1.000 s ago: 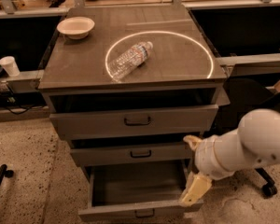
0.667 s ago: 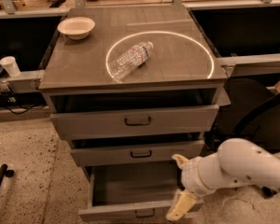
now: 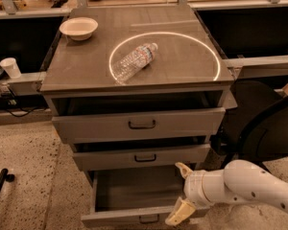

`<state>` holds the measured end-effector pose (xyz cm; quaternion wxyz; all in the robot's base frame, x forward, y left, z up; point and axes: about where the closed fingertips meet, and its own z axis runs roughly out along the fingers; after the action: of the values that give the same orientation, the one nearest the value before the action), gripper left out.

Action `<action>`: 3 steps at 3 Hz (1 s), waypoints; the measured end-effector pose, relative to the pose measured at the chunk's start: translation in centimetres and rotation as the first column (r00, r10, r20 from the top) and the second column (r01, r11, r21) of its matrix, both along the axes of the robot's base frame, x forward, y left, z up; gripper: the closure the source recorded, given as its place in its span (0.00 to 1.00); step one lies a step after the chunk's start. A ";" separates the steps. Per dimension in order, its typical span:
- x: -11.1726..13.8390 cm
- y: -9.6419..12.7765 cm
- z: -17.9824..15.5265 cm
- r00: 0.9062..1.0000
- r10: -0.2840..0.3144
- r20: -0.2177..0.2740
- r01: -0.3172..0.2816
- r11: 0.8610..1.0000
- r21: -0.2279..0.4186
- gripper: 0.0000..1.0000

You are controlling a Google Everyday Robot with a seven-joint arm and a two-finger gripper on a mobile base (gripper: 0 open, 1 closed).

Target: Close bottom drawer

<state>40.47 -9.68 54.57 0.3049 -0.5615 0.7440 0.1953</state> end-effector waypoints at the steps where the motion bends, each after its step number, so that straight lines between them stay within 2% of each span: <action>1: -0.2 2.1 0.6 0.992 0.122 0.037 -0.121 0.993 -0.011 0.00; 2: 0.1 5.1 -4.8 0.971 0.230 0.069 -0.226 0.972 -0.056 0.00; 3: -0.2 7.3 -12.3 0.943 0.315 0.103 -0.304 0.946 -0.110 0.00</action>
Offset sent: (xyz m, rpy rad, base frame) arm 0.0435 0.0895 -0.1139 -0.1119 -0.2263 0.2940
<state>40.27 -2.33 42.27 0.2877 -0.6957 0.6353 0.1722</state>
